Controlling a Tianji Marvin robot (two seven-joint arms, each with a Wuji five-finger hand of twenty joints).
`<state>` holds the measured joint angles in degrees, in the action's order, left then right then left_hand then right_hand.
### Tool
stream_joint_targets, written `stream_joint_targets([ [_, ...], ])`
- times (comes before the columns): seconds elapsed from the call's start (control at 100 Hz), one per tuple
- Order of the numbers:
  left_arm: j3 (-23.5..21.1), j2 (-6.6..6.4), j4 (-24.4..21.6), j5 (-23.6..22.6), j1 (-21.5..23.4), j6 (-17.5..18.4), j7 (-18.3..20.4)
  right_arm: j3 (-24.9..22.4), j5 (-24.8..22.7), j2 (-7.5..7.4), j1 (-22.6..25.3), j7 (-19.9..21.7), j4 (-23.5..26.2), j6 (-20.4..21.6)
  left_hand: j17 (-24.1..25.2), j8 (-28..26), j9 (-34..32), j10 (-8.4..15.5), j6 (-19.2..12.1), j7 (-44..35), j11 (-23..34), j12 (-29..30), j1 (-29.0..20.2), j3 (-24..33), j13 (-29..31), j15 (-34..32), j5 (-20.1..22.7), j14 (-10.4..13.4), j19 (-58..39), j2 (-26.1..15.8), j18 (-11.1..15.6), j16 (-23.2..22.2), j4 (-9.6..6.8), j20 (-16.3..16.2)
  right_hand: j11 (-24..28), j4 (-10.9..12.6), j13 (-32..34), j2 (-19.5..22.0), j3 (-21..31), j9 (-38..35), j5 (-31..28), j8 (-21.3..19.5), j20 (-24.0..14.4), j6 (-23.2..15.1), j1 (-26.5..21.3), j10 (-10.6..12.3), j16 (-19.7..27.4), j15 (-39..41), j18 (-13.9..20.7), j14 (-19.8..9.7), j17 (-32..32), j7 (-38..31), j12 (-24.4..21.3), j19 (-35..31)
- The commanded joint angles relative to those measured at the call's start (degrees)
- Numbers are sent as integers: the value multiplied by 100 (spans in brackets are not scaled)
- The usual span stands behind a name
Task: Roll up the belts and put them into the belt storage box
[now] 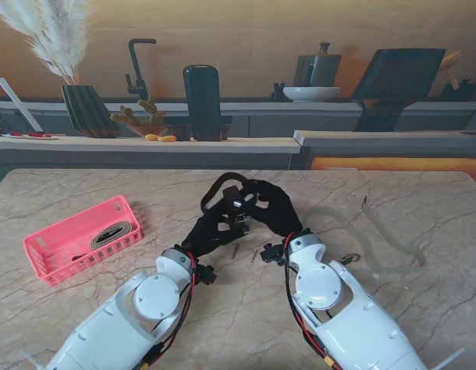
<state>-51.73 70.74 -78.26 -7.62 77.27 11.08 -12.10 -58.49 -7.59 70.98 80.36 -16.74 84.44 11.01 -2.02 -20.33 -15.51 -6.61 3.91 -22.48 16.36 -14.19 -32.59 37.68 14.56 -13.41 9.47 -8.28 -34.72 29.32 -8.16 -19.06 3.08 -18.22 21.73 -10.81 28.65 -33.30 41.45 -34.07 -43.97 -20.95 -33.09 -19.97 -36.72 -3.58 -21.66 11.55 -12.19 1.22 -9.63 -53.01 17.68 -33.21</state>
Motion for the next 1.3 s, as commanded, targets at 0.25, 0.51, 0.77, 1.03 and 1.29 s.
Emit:
stream_joint_targets([
  [0.25, -13, 173, -278, 408, 221, 5, -200, 183, 159, 163, -83, -156, -119, -43, -130, -410, -477, 116, -70, -576, 216, -254, 66, 135, 320, -129, -99, 170, -245, 257, -44, 14, 206, -107, 43, -22, -35, 66, 307, 77, -346, 45, 65, -1062, -11, 81, 9, 97, 26, -99, 44, -495, -57, 56],
  [0.51, -67, 198, -418, 630, 343, 41, -251, 196, 167, 183, -72, -224, -123, -27, -340, -575, -1095, 201, -78, -1057, 397, -388, 98, 167, 755, -320, 77, 110, -514, 233, -227, -67, 239, -234, 68, -22, -18, 69, 296, 67, -334, 79, 68, -1078, -5, 90, -12, 123, 31, -102, 34, -519, -57, 38],
  [0.77, -69, 237, -515, 838, 417, 31, -309, 233, 210, 206, -78, -261, -143, -49, -450, -613, -1381, 185, -60, -1157, 503, -523, -188, -233, 1053, -516, 258, 76, -897, -258, -417, -219, 218, -424, 87, -22, 0, 67, 286, 53, -324, 107, 67, -1080, 1, 91, -29, 143, 38, -104, 24, -533, -55, 17],
  [1.03, -119, 306, -724, 1036, 551, -204, -524, 238, 203, 202, -45, -262, -118, -36, -1050, -679, -2600, 152, -229, -2127, 1071, -924, -3475, -2932, 2186, -1554, 949, -79, -1998, -2156, -407, -631, 210, -914, 102, -19, 42, 69, 279, 29, -324, 128, 63, -1085, -2, 87, -50, 170, 44, -110, 3, -543, -52, -9],
  [1.29, -180, 303, -810, 1102, 599, -321, -535, 143, -19, 129, 48, -204, 5, -55, -1868, -1442, -3521, 40, -437, -3389, 2506, -2038, -4138, -3317, 3289, -3324, 1424, -377, -3373, -2417, -592, -1544, 100, -1476, 233, -5, 214, 114, 255, -238, -230, 133, 44, -882, -60, -6, -146, 319, 42, -76, -70, -542, 4, -75],
])
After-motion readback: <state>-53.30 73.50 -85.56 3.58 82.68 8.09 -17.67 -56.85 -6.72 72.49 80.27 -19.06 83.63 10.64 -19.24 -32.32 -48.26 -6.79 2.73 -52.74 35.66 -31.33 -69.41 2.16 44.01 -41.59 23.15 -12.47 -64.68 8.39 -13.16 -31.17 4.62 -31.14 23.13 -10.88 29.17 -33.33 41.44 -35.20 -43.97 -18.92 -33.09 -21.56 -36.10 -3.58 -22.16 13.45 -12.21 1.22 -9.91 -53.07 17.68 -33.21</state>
